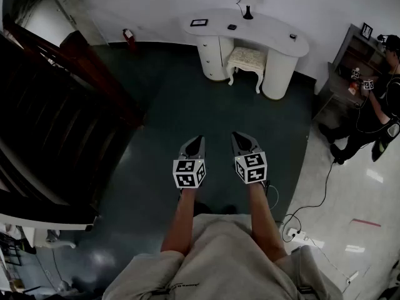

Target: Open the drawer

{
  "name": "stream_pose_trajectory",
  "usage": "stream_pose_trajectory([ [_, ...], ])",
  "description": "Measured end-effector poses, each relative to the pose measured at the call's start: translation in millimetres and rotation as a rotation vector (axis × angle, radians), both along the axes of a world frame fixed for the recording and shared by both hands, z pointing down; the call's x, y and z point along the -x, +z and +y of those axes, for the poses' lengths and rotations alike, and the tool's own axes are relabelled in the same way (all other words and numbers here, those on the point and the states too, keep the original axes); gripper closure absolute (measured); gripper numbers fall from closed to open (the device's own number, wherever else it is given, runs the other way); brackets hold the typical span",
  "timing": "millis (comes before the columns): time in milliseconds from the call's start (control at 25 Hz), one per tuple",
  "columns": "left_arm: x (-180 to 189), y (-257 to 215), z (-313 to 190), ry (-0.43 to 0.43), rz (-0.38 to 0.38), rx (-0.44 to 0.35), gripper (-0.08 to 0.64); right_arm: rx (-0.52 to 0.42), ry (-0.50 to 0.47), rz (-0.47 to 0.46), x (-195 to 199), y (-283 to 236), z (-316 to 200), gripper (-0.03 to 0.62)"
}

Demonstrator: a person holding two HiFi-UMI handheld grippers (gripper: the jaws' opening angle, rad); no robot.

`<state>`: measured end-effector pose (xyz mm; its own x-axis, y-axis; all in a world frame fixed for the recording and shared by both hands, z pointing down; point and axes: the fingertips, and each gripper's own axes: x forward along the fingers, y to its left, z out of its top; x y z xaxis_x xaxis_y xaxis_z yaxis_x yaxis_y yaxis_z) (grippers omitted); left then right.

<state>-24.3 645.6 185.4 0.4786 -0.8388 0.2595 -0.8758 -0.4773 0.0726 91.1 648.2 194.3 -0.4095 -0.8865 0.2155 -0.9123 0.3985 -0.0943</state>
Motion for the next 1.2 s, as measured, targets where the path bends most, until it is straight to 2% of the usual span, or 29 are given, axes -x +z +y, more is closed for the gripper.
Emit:
stream_pose_trajectory([
  [80,1,-3,2,0.011,-0.006,-0.005,0.551,0.003,0.008,-0.016,-5,-2,-7,0.577],
  [280,8,1,8,0.059,-0.083,-0.003,0.551,0.034,0.02,-0.082,-11,9,-18,0.577],
  [440,25,6,-11,0.014,-0.031,0.018,0.551,0.053,0.028,-0.1,-11,17,-34,0.577],
  [640,22,16,-53,0.018,-0.019,0.037,0.551,0.075,0.044,-0.251,-22,18,-69,0.577],
  [920,-2,-14,-142,0.025,0.063,0.009,0.551,0.13,0.013,-0.231,-33,14,-132,0.577],
  [1080,-16,-19,-185,0.062,0.059,0.006,0.551,0.12,0.06,-0.202,-44,1,-176,0.577],
  [1200,-17,-17,-218,0.06,0.072,0.02,0.551,0.109,0.043,-0.169,-42,-5,-206,0.577],
])
